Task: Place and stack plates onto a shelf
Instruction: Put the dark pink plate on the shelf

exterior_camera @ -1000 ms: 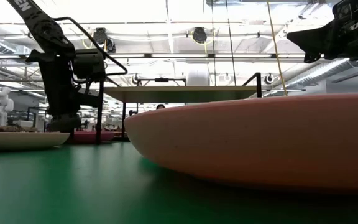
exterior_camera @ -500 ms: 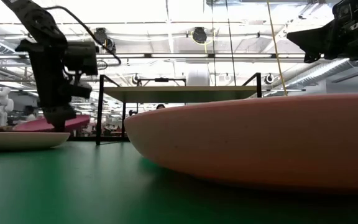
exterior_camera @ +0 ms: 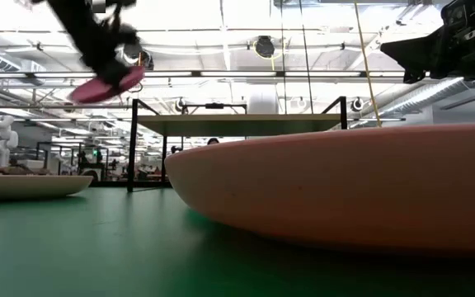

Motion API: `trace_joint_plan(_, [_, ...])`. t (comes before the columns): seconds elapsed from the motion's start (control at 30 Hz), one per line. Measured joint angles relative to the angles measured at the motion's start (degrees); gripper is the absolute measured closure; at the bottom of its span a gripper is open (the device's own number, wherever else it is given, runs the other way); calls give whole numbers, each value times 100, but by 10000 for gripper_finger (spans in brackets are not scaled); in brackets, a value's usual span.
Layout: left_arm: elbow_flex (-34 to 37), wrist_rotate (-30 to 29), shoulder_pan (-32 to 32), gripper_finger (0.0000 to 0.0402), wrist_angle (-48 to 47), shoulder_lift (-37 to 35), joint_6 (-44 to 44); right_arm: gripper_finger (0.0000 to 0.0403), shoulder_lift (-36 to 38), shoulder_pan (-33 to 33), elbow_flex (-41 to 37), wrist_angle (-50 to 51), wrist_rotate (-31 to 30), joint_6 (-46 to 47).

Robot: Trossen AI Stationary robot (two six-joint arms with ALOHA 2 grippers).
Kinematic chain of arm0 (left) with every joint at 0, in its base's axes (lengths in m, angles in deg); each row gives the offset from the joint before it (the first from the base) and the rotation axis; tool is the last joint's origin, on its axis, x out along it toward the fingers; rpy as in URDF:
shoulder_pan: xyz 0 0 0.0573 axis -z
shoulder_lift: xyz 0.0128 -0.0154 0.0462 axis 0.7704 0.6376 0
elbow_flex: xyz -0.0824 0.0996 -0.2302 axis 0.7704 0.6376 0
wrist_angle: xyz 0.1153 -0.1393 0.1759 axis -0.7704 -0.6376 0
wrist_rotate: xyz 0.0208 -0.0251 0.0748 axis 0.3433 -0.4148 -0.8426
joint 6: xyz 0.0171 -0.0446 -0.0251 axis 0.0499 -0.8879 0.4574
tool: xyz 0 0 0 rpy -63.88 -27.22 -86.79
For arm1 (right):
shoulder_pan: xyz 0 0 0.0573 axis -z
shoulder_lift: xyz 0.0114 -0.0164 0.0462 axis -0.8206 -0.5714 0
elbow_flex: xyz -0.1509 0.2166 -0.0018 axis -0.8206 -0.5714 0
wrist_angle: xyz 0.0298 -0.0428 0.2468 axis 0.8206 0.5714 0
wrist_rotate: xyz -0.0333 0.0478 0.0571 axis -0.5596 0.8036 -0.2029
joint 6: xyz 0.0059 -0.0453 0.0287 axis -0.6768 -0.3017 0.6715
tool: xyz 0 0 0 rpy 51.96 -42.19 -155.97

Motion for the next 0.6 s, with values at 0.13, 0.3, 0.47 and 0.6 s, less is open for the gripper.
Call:
trace_joint_plan(0.13, [-621, 899, 218, 392, 1223, 83, 2020, 403, 0, 0, 0, 2, 0, -1])
trace_joint_plan(0.3, [-1025, 2473, 301, 392, 1868, 600, 3290, 403, 0, -2, 0, 2, 0, 0])
trace_joint_plan(0.47, [-1107, 2645, 117, 392, 1380, 1416, 3515, 403, 0, 0, -1, 2, 0, 0])
trace_joint_plan(0.6, [-1121, 2649, -81, 385, 894, 1948, 3497, 403, 0, -2, -1, 2, 0, 0])
